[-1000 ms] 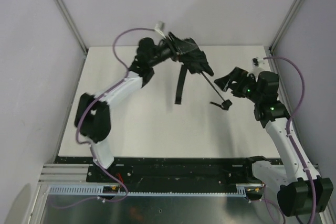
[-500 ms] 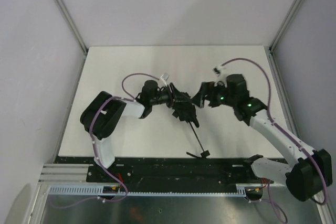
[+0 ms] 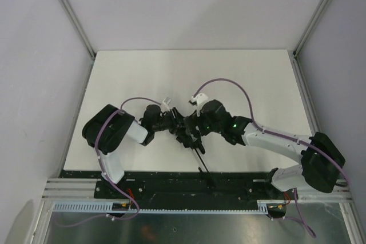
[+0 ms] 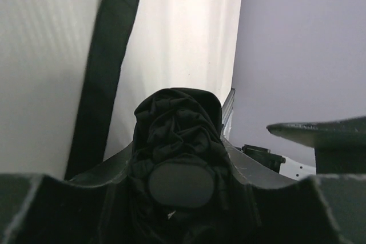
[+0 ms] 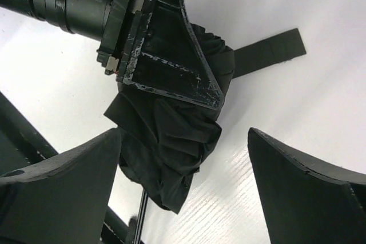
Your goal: Put away the umbrella
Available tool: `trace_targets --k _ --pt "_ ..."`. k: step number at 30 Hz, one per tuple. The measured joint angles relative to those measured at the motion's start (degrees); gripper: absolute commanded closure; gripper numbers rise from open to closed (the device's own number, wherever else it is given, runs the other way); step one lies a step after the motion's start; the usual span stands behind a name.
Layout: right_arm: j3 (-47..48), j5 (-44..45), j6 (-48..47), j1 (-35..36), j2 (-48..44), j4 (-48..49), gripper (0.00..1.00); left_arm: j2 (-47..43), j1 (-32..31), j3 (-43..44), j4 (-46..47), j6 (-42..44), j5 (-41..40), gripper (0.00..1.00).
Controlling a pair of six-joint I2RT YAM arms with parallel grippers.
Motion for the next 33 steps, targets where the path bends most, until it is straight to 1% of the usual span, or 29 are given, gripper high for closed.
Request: trace_targets --k 5,9,12,14,18,27,30,33 --pt "0.0 8.0 -2.5 7.1 3.8 1.9 0.11 -0.3 0.1 -4.0 2.2 -0.7 -1.8 1.0" --pt "0.0 10.6 -4.0 10.3 7.0 3.5 0.19 -1.6 0.2 -7.8 3.2 -1.8 -4.2 1.0" --pt "0.3 11.3 -5.1 12.8 9.8 4.7 0.22 -2.1 0.3 -10.3 4.0 -2.7 -5.9 1.0" --pt "1.3 11.5 -5.8 13.9 11.6 4.9 0.21 -2.4 0.3 -11.0 4.7 -2.8 -6.5 1.0" --pt "3.4 12.2 -6.9 16.0 14.3 5.1 0.16 -2.5 0.3 -11.9 6.1 -3.8 -7.6 1.0" --pt "4.0 15.0 -7.9 19.1 18.0 5.0 0.08 -2.4 0.3 -12.8 7.2 -6.2 -8.8 1.0" --pt "4.4 16.9 -8.4 19.2 19.9 5.0 0.08 -2.3 0.3 -12.8 7.2 -7.2 -9.0 1.0" --pt "5.1 19.5 -9.0 19.2 22.7 4.9 0.14 -2.2 0.3 -12.8 7.2 -8.2 -9.2 1.0"
